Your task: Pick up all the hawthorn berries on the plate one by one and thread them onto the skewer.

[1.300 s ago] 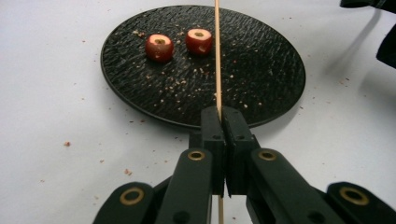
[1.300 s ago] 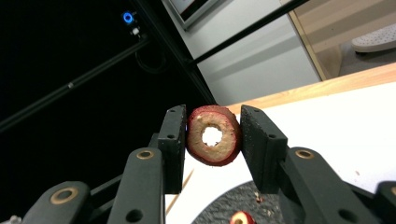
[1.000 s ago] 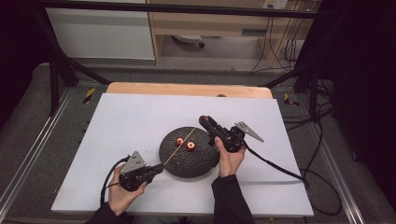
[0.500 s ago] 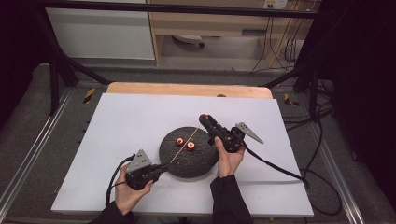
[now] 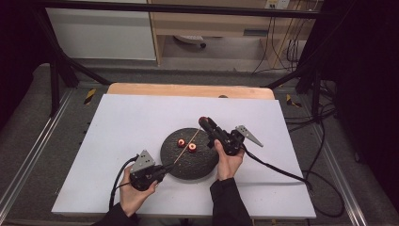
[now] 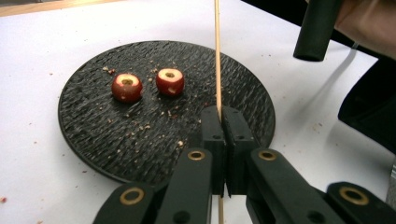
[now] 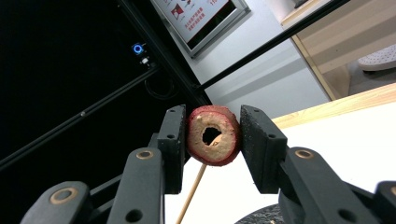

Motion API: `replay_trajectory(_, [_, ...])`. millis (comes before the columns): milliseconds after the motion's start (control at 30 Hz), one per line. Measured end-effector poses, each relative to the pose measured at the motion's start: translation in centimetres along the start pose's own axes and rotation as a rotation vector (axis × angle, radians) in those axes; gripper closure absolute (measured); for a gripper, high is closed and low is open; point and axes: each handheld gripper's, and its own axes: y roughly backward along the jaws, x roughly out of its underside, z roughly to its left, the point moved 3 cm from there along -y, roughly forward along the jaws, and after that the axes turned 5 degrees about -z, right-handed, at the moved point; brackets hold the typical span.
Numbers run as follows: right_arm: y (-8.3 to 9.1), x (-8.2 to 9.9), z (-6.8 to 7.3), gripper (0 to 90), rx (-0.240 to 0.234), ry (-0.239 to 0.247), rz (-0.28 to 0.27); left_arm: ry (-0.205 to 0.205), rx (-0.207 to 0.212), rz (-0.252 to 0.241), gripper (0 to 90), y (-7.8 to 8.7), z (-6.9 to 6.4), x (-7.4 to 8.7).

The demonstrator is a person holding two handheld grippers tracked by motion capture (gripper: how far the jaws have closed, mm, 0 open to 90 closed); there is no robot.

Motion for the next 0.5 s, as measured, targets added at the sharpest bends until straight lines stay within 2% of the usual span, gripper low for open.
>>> replay_trajectory(367, [0.1,0.2,0.2,62.9,-0.008,-0.014,-0.027,0.025,-0.012,-0.036,88.4,-0.9,-1.0,-0.9])
replay_trajectory(500, [0.3,0.3,0.3,62.9,-0.013,-0.015,-0.026,0.019,-0.018,-0.035,88.4,-1.3,-1.2,-1.1])
